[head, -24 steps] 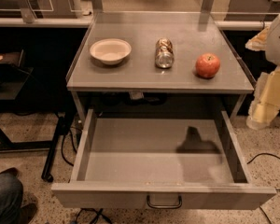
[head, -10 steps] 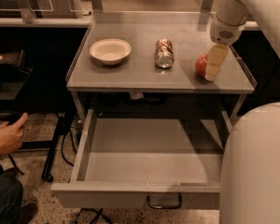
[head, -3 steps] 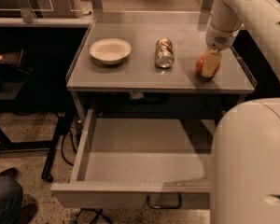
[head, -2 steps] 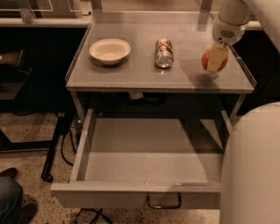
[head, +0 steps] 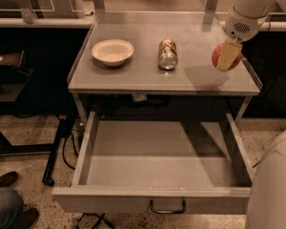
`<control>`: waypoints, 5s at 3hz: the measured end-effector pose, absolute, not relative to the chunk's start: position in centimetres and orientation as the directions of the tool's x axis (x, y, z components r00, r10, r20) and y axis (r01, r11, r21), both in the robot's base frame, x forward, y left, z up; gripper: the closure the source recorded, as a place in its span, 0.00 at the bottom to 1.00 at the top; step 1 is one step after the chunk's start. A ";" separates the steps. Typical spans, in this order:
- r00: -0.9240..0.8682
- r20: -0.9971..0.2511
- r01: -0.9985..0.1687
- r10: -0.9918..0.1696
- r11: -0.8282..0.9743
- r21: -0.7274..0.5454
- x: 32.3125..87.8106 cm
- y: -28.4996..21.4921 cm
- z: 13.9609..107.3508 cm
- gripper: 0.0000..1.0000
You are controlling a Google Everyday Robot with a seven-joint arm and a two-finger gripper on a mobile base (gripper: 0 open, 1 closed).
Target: Place apple into top drawer
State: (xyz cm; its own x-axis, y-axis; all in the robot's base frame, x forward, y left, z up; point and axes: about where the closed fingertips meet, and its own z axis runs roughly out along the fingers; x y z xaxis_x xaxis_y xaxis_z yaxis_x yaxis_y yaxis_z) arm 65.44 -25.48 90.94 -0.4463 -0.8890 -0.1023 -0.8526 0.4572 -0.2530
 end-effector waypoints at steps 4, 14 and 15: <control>-0.462 -0.098 -0.874 -0.882 0.471 -0.120 52.7 -25.2 89.3 1.00; -0.669 -0.193 -0.743 -0.718 0.651 0.153 49.1 -12.9 65.1 1.00; -0.707 -0.215 -0.704 -0.674 0.701 0.116 49.9 -12.3 63.9 1.00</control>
Offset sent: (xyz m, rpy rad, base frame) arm -0.1488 -0.0171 0.0029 -0.0026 0.1101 -0.0496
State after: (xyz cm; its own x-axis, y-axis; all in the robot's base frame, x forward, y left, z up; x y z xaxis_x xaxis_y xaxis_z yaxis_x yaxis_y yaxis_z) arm 49.90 -12.27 63.92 -0.7068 -0.6739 -0.2152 -0.7037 0.7009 0.1162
